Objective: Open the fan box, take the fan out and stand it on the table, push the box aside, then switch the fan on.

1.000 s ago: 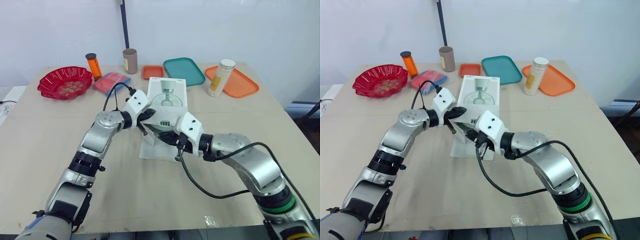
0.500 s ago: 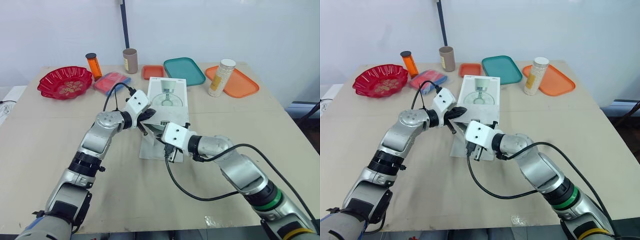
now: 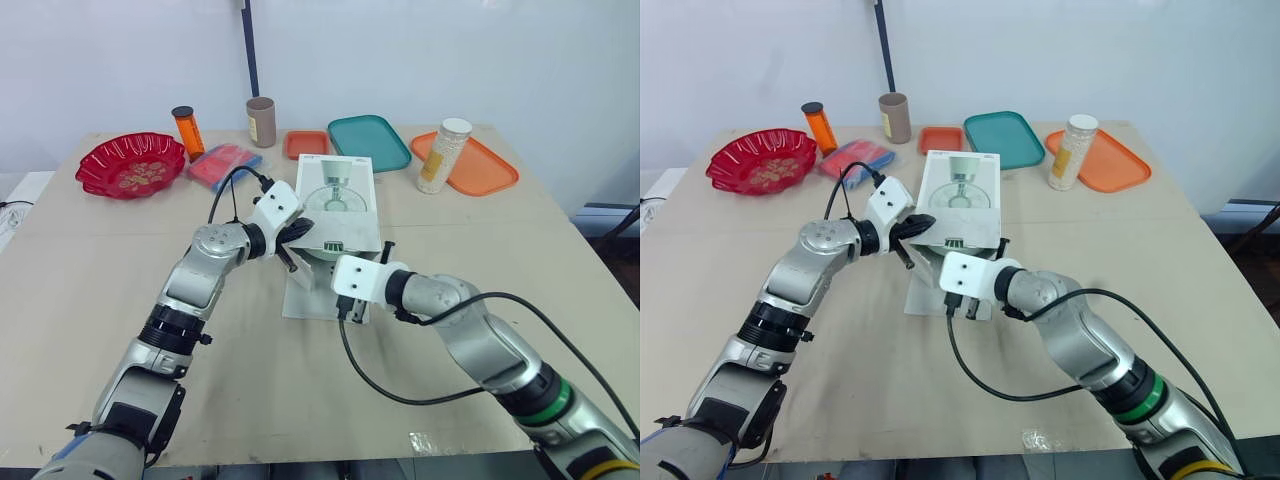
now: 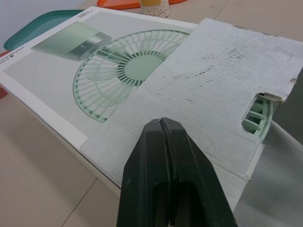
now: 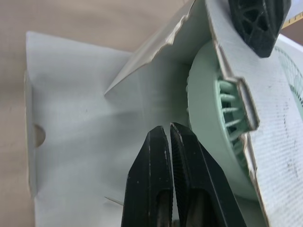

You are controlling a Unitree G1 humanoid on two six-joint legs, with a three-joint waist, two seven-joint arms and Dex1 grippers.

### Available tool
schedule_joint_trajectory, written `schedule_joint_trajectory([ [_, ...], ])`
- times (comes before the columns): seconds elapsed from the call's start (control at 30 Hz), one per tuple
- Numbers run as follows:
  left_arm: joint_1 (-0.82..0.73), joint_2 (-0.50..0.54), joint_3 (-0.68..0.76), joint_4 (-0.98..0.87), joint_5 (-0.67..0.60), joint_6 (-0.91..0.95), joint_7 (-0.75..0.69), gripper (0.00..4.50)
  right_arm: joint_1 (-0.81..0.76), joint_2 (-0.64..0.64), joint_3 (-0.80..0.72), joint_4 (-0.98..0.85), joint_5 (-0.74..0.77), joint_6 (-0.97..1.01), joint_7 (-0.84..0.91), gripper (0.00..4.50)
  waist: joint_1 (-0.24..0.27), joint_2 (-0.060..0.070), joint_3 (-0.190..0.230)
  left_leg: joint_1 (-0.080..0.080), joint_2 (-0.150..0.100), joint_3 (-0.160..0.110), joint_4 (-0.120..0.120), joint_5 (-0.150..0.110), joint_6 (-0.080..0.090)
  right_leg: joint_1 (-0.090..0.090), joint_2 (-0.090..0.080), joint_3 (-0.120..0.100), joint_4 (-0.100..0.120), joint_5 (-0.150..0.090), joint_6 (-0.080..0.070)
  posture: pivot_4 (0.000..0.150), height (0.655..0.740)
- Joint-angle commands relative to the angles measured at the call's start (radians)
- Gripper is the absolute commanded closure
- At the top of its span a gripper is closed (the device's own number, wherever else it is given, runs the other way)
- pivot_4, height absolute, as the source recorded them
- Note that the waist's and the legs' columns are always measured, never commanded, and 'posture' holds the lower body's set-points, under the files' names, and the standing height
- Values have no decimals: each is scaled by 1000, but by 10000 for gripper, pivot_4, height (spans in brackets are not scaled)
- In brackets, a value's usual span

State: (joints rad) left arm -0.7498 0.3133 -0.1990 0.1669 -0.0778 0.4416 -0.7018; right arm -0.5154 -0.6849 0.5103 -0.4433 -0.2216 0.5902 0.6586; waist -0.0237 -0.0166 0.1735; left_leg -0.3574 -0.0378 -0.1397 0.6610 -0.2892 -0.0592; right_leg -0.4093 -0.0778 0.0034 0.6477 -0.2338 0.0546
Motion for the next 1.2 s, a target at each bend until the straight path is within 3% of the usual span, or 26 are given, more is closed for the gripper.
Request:
schedule_joint_trajectory([
  [0.03,5,-12,-5,-12,0,-3,3,45000,43,-72,-56,-115,-29,22,54,43420,1,0,0,0,0,0,0,0,0,0,0,0,0,0,0,1500,7400],
  [0.5,13,-11,2,-16,-1,-3,-1,45000,131,-176,-196,-104,-11,-13,88,43420,1,0,0,-1,0,0,1,0,0,0,0,0,0,0,1,1500,7400],
  [0.77,16,-14,1,-18,0,-3,2,45000,131,-134,-276,18,69,-50,102,43420,1,0,0,-1,0,0,1,0,0,1,0,0,0,0,0,1500,7400],
  [1.2,26,-10,6,-31,-2,3,4,45000,44,-79,-255,215,24,-179,56,43420,1,0,0,-1,0,0,1,0,0,1,0,0,0,0,0,1500,7400],
])
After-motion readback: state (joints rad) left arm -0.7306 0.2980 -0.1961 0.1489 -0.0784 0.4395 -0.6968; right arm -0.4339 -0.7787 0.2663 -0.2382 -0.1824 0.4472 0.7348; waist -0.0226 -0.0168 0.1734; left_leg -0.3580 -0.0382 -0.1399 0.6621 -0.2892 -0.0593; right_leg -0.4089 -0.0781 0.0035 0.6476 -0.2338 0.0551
